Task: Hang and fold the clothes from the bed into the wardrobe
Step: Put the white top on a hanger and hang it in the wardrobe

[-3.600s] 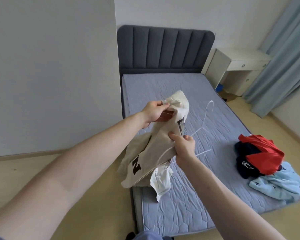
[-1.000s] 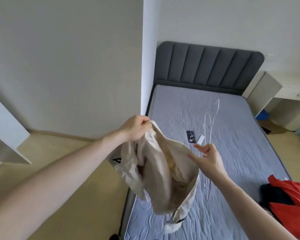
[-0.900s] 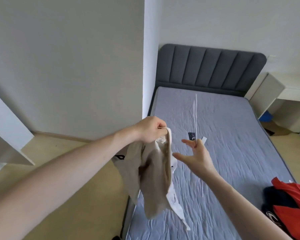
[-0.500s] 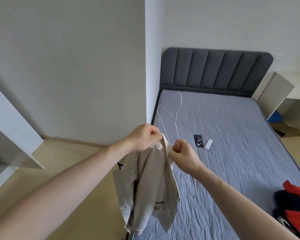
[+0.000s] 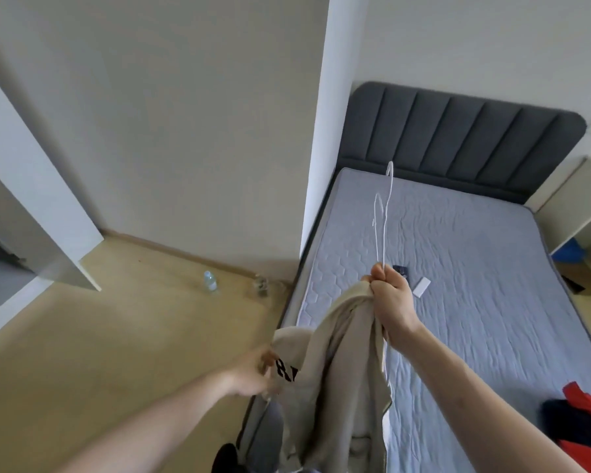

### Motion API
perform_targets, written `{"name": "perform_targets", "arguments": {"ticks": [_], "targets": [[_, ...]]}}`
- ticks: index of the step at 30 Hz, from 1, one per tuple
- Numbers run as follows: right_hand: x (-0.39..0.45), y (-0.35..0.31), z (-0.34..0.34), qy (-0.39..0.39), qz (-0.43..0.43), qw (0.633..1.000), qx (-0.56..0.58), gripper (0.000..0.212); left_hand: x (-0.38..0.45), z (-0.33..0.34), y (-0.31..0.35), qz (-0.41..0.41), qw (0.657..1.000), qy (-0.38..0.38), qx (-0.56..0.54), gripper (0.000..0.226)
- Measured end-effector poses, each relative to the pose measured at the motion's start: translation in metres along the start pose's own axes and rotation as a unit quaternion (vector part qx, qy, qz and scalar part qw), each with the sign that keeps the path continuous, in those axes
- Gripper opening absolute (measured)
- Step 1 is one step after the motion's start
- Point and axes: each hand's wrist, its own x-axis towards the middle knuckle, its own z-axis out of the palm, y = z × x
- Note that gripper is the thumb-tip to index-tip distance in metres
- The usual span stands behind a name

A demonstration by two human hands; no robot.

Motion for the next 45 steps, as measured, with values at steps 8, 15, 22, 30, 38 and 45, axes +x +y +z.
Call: {"name": "perform_targets", "arguments": {"ticks": [8,15,22,30,38,45], "targets": [[-0.008,-0.018,0.003,0.023,-0.048,0.999,0.001,0.04,0.021,0.072,0.048,-0.039,0.993,0.019,-0.106,0.043],[0.011,-0.023,-0.079,0.13,-0.03,0.985,-0.114,0.041,0.026,-0.005,0.063,-0.006,0.917,0.141,-0.373,0.012],[0.026,0.001,-0.114,0.078,0.034,0.942,-0.324,0.031,-0.001,-0.128,0.132,0.113,0.924,0.159,-0.329,0.044],[0.015,-0.01,-0.099,-0.01,-0.042,0.937,-0.346,0.025,-0.01,-0.181,0.187,0.225,0.935,0.236,-0.14,0.027],[-0.011,-0.036,-0.087,-0.106,-0.175,0.906,-0.37,0.039,0.006,-0.213,0.173,0.147,0.943,0.292,0.055,0.055],[-0.023,-0.042,-0.09,-0.154,-0.165,0.9,-0.372,0.037,0.022,-0.224,0.157,0.109,0.935,0.321,0.109,0.056]]}}
